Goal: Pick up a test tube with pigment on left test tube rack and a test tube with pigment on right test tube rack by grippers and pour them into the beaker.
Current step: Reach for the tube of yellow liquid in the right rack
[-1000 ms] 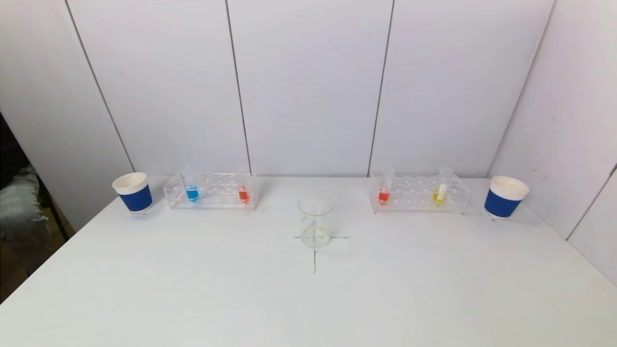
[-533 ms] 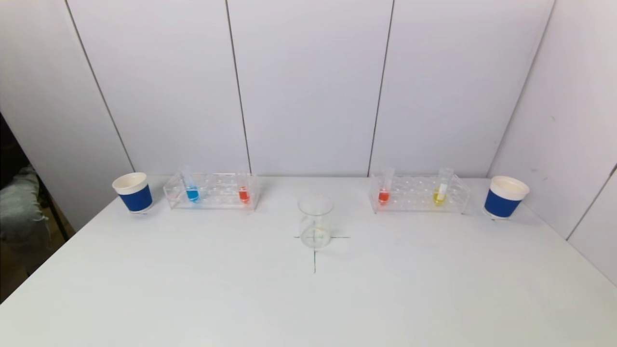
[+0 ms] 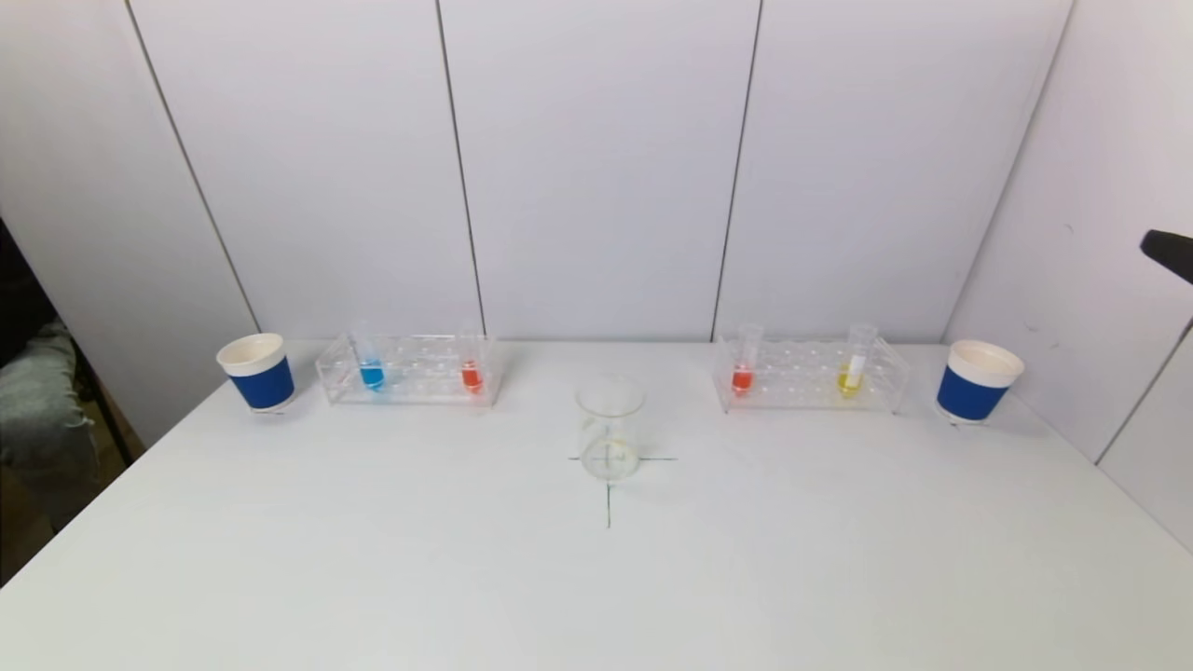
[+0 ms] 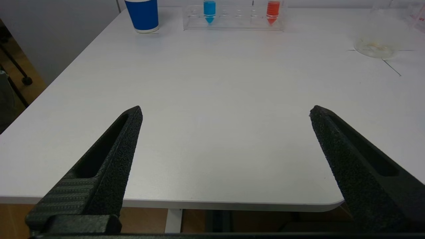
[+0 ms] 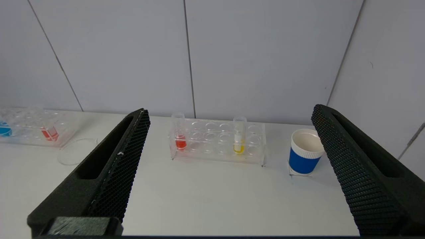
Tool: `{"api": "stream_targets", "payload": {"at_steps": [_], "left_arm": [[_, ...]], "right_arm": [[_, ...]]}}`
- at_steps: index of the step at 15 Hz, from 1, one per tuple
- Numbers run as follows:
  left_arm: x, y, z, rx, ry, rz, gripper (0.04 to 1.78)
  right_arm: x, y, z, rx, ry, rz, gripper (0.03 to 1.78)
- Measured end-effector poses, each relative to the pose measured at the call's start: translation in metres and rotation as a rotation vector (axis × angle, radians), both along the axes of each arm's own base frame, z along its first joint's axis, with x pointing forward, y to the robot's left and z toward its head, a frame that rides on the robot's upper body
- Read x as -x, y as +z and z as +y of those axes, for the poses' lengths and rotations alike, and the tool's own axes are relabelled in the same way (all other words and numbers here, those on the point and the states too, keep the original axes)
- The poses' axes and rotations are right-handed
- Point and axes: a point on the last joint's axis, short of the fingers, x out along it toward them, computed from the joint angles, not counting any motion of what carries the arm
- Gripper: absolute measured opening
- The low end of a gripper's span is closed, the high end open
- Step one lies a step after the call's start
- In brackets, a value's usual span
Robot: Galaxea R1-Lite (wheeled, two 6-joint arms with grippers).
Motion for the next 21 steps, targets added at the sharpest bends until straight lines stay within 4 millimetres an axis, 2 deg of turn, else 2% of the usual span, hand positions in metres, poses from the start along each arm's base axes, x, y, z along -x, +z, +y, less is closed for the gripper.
{"api": "stream_targets", "payload": {"at_steps": [4, 12, 16, 21], "left_arm": [[0.0, 0.0, 0.0, 0.0, 0.0, 0.0, 1.76], [0.0, 0.0, 0.0, 0.0, 0.0, 0.0, 1.76], [0.0, 0.0, 0.0, 0.0, 0.0, 0.0, 1.76], [0.0, 0.0, 0.0, 0.0, 0.0, 0.0, 1.76]], "right_arm": [[-0.062, -0.012, 0.0, -0.004, -0.002, 0.013, 1.77], [-0.16, -0.069, 0.001, 0.006, -0.009, 0.054, 1.77], [-0.195, -0.105, 0.001, 0.008, -0.019, 0.048, 1.77], [-0.223, -0.146, 0.001, 0.009, -0.031, 0.047, 1.77]]}}
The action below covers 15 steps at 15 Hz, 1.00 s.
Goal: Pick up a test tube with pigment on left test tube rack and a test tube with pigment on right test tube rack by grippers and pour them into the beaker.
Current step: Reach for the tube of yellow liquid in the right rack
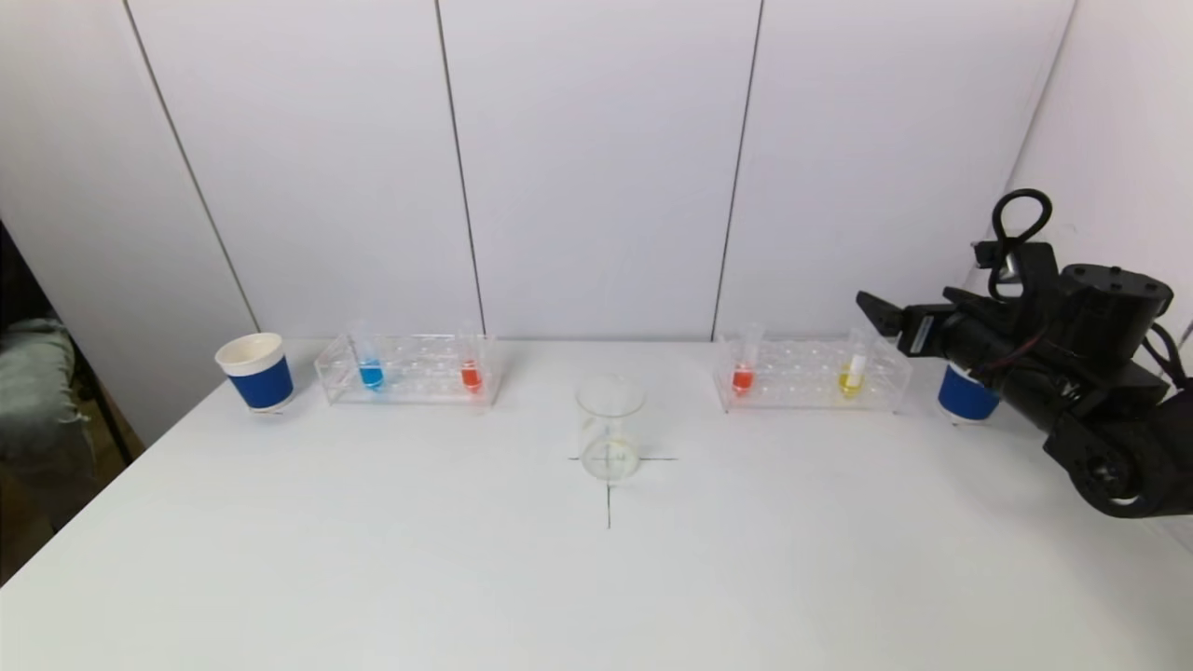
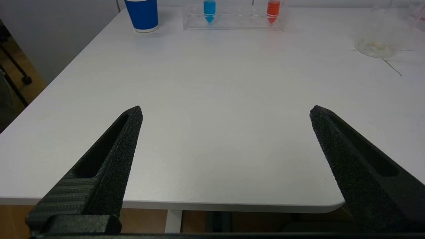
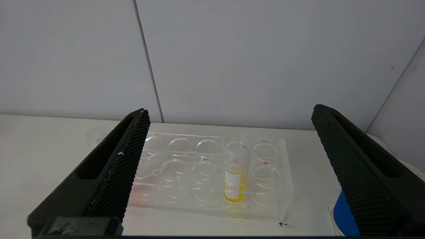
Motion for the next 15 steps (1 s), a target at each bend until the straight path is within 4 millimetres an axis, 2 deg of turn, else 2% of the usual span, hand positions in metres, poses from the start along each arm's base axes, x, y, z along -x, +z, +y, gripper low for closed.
{"api": "stream_targets", "payload": {"at_steps": [8, 15], "left_arm": [[0.0, 0.0, 0.0, 0.0, 0.0, 0.0, 1.76], [0.0, 0.0, 0.0, 0.0, 0.0, 0.0, 1.76]], "right_arm": [[-0.02, -0.049, -0.001, -0.005, -0.052, 0.04, 1.77], [-0.031, -0.072, -0.001, -0.006, -0.056, 0.084, 1.77]]}}
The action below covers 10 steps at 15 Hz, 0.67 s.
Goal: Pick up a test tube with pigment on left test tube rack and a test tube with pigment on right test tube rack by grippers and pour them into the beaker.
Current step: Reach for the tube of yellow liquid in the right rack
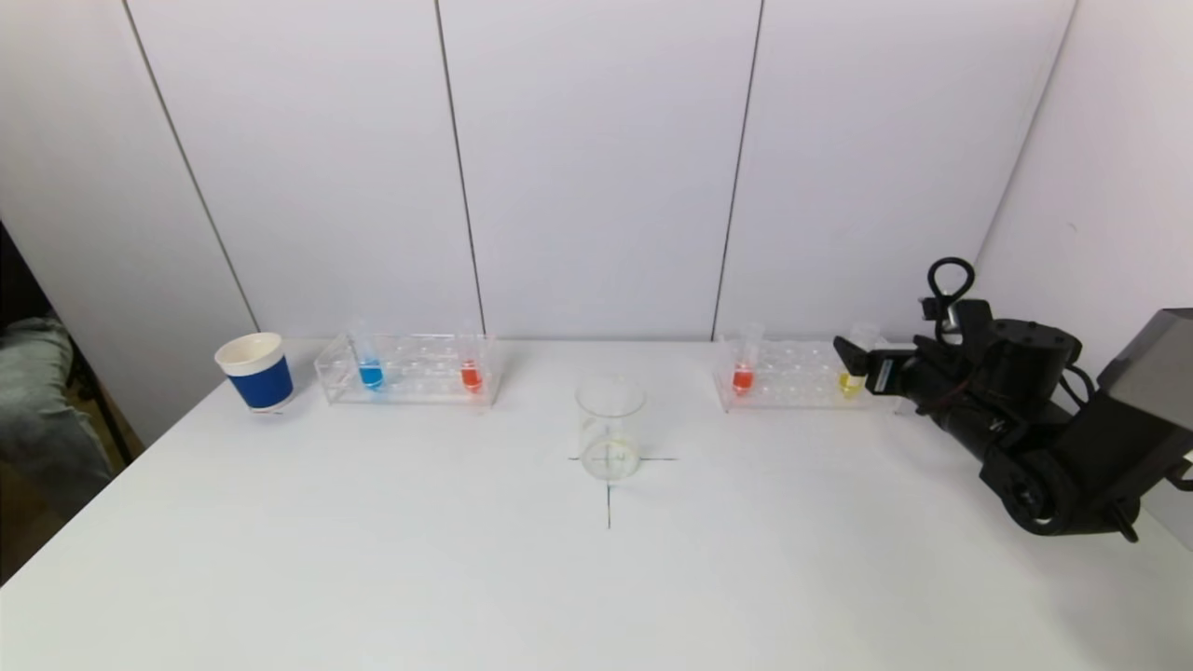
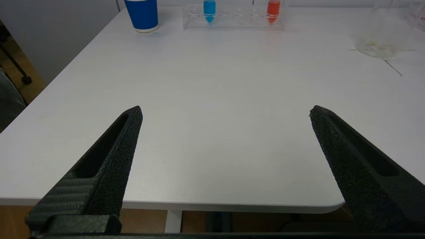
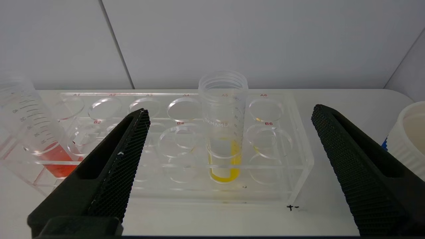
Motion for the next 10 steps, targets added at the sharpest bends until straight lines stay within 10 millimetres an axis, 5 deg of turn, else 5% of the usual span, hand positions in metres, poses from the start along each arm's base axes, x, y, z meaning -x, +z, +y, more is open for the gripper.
{"api": "stream_targets", "payload": {"at_steps": [10], "left_arm": [[0.0, 0.0, 0.0, 0.0, 0.0, 0.0, 1.76]], "right_arm": [[-0.015, -0.015, -0.001, -0.002, -0.033, -0.093, 1.77]]}}
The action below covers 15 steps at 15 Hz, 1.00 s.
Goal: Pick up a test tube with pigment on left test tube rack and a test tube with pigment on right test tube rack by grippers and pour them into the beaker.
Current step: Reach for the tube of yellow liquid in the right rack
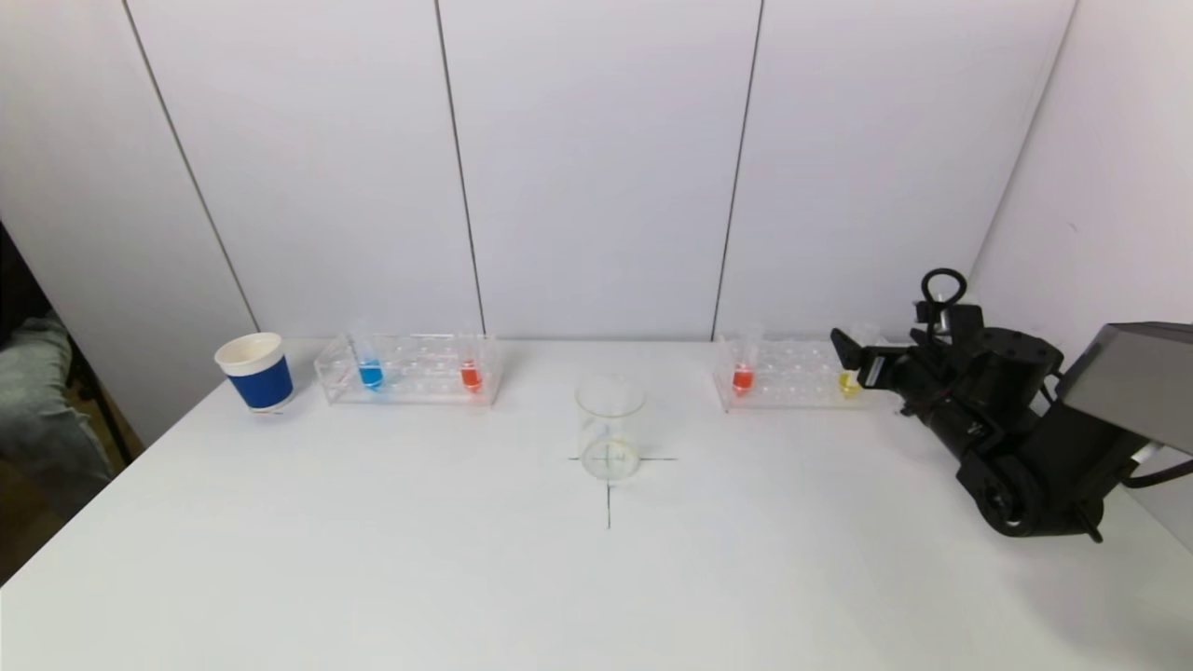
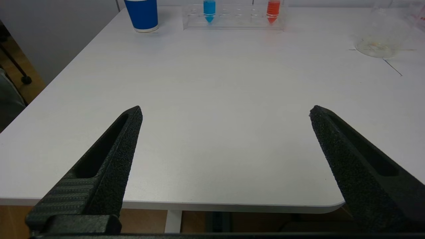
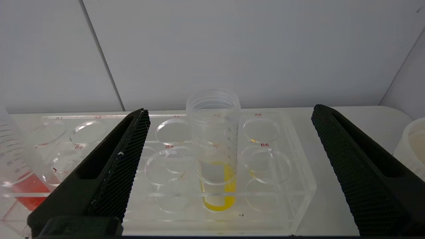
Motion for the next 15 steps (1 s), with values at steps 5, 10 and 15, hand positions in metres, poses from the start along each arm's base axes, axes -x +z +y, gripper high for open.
{"api": "stream_targets", "payload": {"at_steps": [5, 10, 15], "left_arm": [[0.0, 0.0, 0.0, 0.0, 0.0, 0.0, 1.76], [0.0, 0.0, 0.0, 0.0, 0.0, 0.0, 1.76], [0.0, 0.0, 0.0, 0.0, 0.0, 0.0, 1.76]], "right_arm": [[-0.0008, -0.0063, 0.0, 0.0, 0.001, 0.014, 1.77], [-0.0003, -0.0092, 0.0002, 0.0, 0.003, 0.023, 1.77], [-0.0008, -0.0093, 0.0019, 0.0, 0.007, 0.02, 1.77]]}}
